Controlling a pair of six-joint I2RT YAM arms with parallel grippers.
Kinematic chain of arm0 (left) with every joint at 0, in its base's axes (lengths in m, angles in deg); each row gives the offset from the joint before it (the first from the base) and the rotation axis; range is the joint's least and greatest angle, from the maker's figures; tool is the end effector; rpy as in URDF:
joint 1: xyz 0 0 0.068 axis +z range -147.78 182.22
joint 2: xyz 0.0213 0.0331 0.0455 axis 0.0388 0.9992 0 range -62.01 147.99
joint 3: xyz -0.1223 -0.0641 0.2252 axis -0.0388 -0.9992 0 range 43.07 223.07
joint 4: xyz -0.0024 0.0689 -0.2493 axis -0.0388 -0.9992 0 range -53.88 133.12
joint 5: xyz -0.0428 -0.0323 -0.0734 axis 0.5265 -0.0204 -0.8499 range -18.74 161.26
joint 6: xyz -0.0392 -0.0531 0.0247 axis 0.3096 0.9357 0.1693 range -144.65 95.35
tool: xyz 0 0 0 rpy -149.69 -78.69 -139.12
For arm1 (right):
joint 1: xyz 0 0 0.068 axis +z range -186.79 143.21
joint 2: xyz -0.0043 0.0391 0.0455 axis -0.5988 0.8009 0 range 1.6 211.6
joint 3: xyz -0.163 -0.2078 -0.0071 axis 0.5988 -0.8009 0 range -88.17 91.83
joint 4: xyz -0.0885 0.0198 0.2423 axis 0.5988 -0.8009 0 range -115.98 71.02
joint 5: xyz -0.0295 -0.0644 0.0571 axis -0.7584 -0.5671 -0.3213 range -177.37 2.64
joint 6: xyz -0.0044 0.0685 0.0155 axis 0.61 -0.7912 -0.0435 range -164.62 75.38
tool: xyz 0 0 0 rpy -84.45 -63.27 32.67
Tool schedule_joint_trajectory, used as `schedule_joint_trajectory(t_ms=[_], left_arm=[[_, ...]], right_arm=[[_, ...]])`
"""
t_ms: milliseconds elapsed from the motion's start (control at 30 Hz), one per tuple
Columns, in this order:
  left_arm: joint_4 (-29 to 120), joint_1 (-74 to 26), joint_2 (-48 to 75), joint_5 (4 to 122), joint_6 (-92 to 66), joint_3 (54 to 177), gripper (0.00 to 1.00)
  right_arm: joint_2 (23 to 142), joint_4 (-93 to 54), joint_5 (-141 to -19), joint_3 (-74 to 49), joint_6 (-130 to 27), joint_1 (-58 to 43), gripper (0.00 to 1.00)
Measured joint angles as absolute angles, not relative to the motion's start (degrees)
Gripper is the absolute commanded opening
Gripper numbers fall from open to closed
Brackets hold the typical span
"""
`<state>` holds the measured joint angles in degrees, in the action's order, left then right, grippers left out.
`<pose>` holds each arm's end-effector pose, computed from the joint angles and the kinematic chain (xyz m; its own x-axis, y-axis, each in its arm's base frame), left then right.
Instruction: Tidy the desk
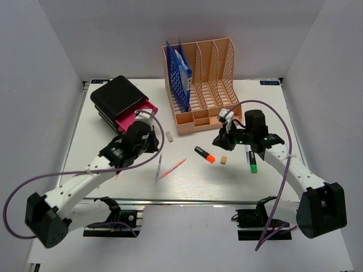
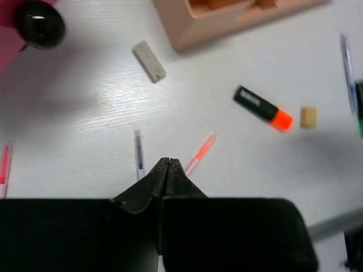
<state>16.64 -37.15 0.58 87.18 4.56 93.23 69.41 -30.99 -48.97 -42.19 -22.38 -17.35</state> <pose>0.2052 -0.1480 0.2651 -0.6411 -0.0811 -0.7632 0.1513 0.9615 -0.2293 0.2424 0.1234 0.2491 -0.2035 -0.3863 -0.8997 -0.8904 0.4551 0.0060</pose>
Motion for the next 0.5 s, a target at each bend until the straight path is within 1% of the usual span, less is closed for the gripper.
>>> schedule_joint_trajectory(t_ms=[33,67,100,133,167,200,233,267,333,467,500], left_arm=[[16.55,-36.89,-1.54,84.23,2.73,92.37,0.17],[16.0,-36.91,-2.37,81.87,1.09,92.18,0.27],[15.76,-36.93,-2.4,80.08,-0.09,92.2,0.36],[15.26,-36.98,-1.52,78.55,-0.97,92.22,0.47],[14.41,-37.0,-0.36,77.19,-1.69,92.22,0.59],[13.45,-37.02,1.52,76.27,-2.02,92.2,0.64],[12.38,-37.06,3.55,75.29,-2.04,92.13,0.7],[11.63,-37.15,5.32,74.72,-2.06,91.83,0.73],[10.47,-37.39,7.24,74.41,-1.32,90.51,0.74],[8.97,-37.92,8.05,76.23,0.52,88.5,0.67],[8.77,-38.09,8.34,77.02,1.02,88.42,0.63]], right_arm=[[69.41,-31.05,-48.78,-42.21,-21.68,-17.48,0.0],[69.41,-31.29,-48.47,-42.24,-21.53,-17.65,0.0],[69.41,-31.44,-48.3,-42.24,-21.37,-17.78,0.17],[69.41,-31.6,-48.19,-42.24,-21.42,-17.94,0.29],[69.41,-31.79,-48.12,-42.24,-21.24,-18.02,0.34],[69.43,-31.84,-48.14,-42.24,-20.89,-18.07,0.38],[69.45,-31.97,-48.16,-42.24,-20.59,-18.09,0.4],[69.48,-32.12,-48.19,-42.24,-20.28,-18.2,0.4],[69.56,-32.12,-48.19,-42.24,-20.02,-18.44,0.4],[69.58,-32.14,-48.3,-42.24,-19.89,-19.31,0.4],[69.65,-32.14,-48.32,-42.24,-19.89,-19.53,0.4]])
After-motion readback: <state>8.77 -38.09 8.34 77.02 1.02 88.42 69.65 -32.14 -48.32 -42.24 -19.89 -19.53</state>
